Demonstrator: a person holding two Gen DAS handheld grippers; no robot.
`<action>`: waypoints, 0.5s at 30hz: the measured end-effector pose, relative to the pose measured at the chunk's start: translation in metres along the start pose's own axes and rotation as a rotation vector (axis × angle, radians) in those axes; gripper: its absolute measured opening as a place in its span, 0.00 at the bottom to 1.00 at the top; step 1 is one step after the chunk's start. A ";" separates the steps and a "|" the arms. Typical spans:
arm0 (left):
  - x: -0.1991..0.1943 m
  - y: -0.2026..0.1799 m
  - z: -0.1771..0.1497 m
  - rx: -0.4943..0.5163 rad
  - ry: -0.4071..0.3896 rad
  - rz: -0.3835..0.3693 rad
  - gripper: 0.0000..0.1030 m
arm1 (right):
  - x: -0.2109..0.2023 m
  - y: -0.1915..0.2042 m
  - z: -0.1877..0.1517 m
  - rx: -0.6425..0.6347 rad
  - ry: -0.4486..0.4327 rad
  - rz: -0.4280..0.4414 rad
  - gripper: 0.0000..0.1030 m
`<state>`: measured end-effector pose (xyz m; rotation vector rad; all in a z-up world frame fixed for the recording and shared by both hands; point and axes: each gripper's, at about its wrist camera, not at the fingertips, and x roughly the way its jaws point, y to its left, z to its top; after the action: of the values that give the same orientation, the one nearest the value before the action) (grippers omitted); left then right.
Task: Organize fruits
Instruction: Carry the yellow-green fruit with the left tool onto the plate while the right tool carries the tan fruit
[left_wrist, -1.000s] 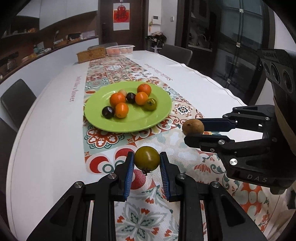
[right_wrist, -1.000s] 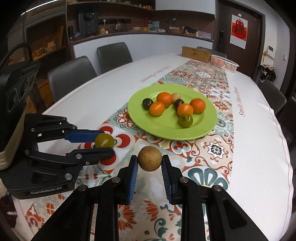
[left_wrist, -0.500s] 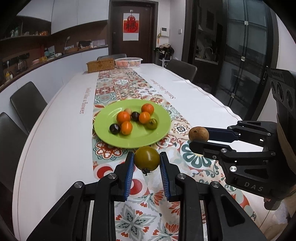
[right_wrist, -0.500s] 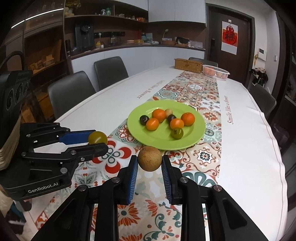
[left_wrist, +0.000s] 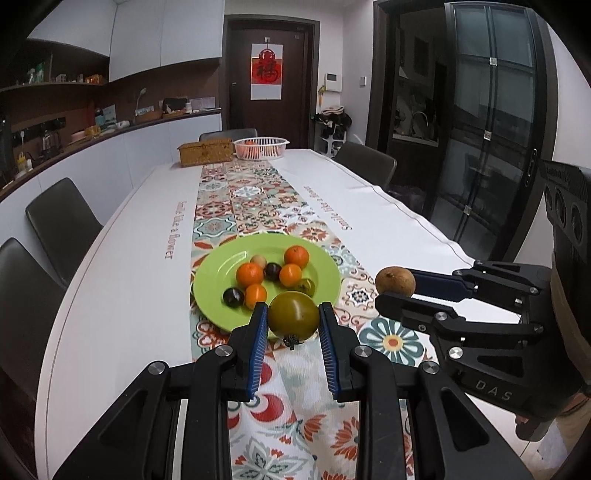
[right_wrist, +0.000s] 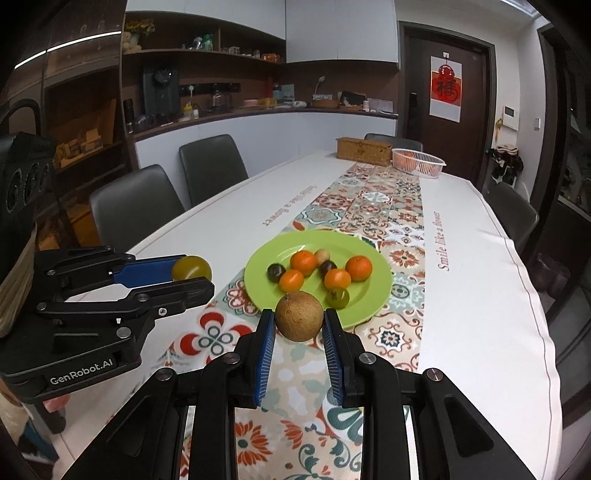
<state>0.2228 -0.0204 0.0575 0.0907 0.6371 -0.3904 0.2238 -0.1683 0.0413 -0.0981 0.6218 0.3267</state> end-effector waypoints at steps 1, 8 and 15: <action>0.001 0.000 0.002 0.000 -0.002 0.002 0.27 | 0.000 0.000 0.001 0.001 -0.002 -0.001 0.27; 0.008 0.003 0.018 -0.002 -0.020 0.009 0.27 | 0.007 -0.005 0.016 0.008 -0.016 -0.010 0.27; 0.023 0.013 0.032 -0.022 -0.014 0.013 0.27 | 0.020 -0.013 0.030 0.010 -0.018 -0.023 0.27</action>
<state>0.2625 -0.0223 0.0690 0.0711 0.6264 -0.3714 0.2600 -0.1690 0.0539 -0.0929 0.6041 0.3016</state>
